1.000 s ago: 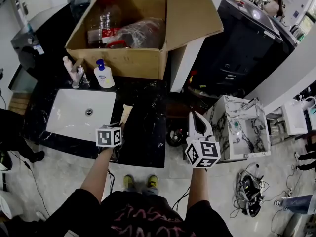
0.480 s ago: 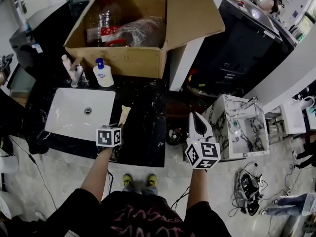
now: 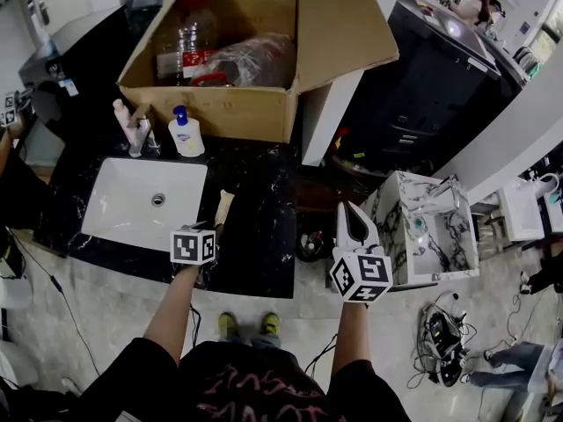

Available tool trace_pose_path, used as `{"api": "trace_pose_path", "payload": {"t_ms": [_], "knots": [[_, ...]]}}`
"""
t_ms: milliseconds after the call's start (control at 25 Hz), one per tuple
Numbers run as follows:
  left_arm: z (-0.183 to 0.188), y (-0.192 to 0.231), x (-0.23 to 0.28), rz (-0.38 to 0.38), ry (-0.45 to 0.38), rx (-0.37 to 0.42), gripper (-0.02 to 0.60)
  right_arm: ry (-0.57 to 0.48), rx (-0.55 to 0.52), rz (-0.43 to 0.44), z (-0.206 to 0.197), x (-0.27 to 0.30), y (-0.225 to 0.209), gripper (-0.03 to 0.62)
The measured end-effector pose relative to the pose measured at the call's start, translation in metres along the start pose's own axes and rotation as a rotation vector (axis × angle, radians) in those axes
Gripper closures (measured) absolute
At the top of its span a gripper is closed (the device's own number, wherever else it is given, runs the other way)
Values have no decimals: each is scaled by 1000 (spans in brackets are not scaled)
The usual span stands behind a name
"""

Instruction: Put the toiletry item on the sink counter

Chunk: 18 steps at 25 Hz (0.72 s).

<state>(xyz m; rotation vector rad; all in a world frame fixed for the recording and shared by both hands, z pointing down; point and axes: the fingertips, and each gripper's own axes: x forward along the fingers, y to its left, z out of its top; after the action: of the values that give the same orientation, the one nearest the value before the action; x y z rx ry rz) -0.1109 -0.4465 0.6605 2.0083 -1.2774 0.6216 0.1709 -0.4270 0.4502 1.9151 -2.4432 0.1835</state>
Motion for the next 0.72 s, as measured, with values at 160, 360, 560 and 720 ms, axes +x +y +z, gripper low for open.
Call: {"api": "trace_pose_path", "payload": {"t_ms": [160,360,560,720], "knots": [[12,-5,-12,-17,-48,12,438,-11,3,8,3,-2,5,592],[32,-9,-33,-14,-115,32,488,-28,4,21,10,-3,12,592],[47,-13,-56,-6,-179,62,528,-43,17,28,16,-9,15,592],[64,-16,-76,8,-230,100,571,-56,23,45,22,-11,23,592]]}}
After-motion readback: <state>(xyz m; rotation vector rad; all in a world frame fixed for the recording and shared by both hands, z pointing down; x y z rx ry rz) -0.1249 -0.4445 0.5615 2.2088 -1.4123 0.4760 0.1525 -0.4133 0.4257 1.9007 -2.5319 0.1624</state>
